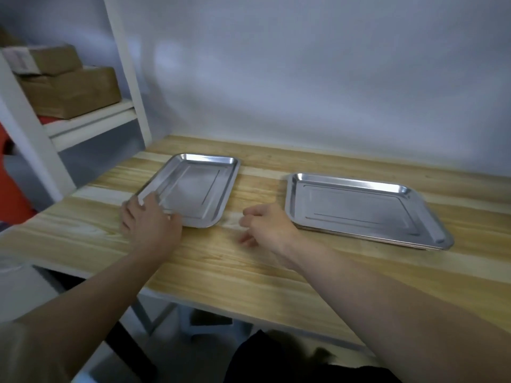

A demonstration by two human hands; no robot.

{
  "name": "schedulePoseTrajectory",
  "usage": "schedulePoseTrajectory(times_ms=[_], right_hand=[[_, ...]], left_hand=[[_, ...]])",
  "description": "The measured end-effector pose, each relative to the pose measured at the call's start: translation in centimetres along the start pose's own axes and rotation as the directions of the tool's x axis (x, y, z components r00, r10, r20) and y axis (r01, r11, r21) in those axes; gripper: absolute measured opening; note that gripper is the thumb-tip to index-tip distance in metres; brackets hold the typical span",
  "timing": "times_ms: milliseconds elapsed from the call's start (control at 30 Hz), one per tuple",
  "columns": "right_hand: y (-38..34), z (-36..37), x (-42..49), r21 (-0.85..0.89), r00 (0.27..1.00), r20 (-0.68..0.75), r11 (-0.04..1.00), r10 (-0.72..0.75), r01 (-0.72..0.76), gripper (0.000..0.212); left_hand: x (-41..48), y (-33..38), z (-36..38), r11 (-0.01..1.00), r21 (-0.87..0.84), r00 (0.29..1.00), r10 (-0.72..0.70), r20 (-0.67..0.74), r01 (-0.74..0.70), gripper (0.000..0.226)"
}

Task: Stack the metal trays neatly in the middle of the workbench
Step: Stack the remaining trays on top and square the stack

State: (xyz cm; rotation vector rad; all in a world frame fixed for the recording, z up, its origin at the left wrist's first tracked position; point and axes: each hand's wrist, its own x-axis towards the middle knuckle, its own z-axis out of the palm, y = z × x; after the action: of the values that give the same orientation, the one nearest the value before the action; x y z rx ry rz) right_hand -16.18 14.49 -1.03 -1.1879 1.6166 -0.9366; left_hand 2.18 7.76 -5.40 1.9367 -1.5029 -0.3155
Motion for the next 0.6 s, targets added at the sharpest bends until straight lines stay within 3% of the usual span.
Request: schedulePoseTrajectory(times_ms=[133,267,600], right_hand=[[-1.4,2.8,0.5,0.239,0.987,0.128,0.963,0.097,-0.126,0.019],[-2.0,4.7,1.7,0.399,0.969,0.209,0.893,0.133,-0.209,0.022],[-1.4,6.3,3.6,0.320,0.974,0.025,0.921,0.225,-0.221,0.012]], left_hand=[[1.2,-2.1,-0.4,0.992,-0.048,0.993,-0.118,-0.005,0.118,0.063],[1.8,-3.4,-0.8,0.995,-0.087,0.999,-0.045,0.018,0.046,0.062],[1.0,-3.5,-0.8,0.985,-0.157,0.996,0.056,-0.074,-0.067,0.057]])
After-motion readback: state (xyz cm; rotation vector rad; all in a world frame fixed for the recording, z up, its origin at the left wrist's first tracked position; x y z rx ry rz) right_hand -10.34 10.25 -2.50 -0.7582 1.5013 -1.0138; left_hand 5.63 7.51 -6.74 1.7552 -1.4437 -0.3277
